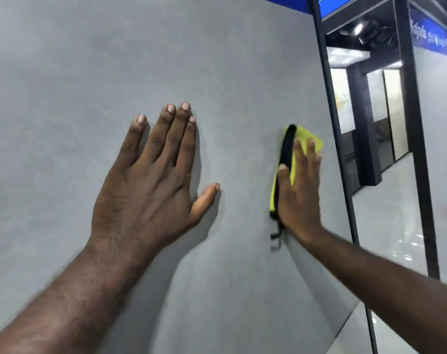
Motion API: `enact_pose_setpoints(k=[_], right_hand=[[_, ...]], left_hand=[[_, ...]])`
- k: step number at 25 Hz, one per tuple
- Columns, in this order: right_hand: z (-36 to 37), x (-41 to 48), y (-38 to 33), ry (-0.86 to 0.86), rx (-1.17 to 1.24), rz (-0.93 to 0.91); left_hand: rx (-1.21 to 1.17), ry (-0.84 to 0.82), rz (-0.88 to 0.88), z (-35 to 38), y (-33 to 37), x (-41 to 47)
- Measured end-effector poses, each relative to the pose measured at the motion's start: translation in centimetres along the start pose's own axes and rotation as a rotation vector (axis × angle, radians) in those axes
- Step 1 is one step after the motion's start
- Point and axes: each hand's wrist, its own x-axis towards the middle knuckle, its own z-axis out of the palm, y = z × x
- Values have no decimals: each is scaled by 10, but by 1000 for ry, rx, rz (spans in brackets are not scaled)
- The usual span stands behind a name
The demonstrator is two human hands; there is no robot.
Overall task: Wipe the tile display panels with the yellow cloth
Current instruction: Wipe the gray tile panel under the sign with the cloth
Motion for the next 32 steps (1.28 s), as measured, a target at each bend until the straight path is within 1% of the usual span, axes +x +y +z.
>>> enact_pose_setpoints(k=[1,3,4,5,7,8,9,10,11,12,13,14,15,16,17,18,19,20,21,22,23,24,25,26,27,28,29,30,31,32], right_hand=[[3,-13,-6,-54,6,-129],[4,1,-18,-135,22,-397],[4,13,-16,-112,13,-412],[2,18,-5,-56,14,-308],[-1,1,21,49,80,106],[-2,-20,27,50,84,219],[0,-38,23,17,49,189],[1,-48,17,-55,30,44],[2,-45,13,-133,38,-151],[0,-31,10,-158,43,-307],[-1,-14,14,-122,44,-337],[0,-1,25,-53,47,-245],[-1,0,36,10,74,-71],[0,-12,44,58,97,106],[1,-33,44,76,93,209],[3,-56,35,55,52,190],[5,-71,23,-13,25,63],[5,-71,12,-87,32,-106],[3,-56,2,-134,44,-267],[2,-34,-2,-138,50,-338],[2,-16,0,-101,51,-306],[1,-7,4,-42,55,-187],[-1,-10,8,18,58,-29],[0,-25,7,46,45,75],[2,-45,-4,10,4,58],[5,-63,-22,-90,-34,-84],[7,-69,-40,-205,-43,-286],[8,-56,-56,-254,-32,-452],[11,-36,-68,-230,-21,-494],[15,-20,-75,-156,-9,-418]], left_hand=[[4,-1,8,0,0,0],[21,-18,45,1,0,1],[25,-28,70,1,0,1],[21,-36,86,1,0,1],[4,-44,88,1,1,-1],[3,-46,84,0,1,-3],[4,-51,87,0,1,-3],[0,-59,96,-1,1,-3],[-12,-61,103,-1,2,-3],[-21,-57,106,-2,3,-3],[-24,-53,102,-2,4,-3],[-23,-51,95,-2,4,-3],[-20,-53,88,-2,4,-3],[-16,-54,84,-2,5,-3],[-13,-55,83,-1,5,-3],[-13,-58,84,-1,4,-2],[-18,-63,86,-2,5,-2],[-26,-64,87,-4,4,-2],[-33,-63,86,-7,2,-5],[-37,-63,81,-10,0,-10],[-35,-65,73,-13,-4,-17],[-29,-69,64,-17,-9,-26],[-21,-73,55,-20,-14,-35],[-13,-72,45,-24,-20,-43],[-6,-66,35,-29,-28,-49],[0,-61,28,-33,-36,-54],[8,-59,25,-37,-45,-58],[15,-60,26,-40,-55,-60],[20,-58,26,-44,-66,-62],[24,-55,23,-47,-78,-65]])
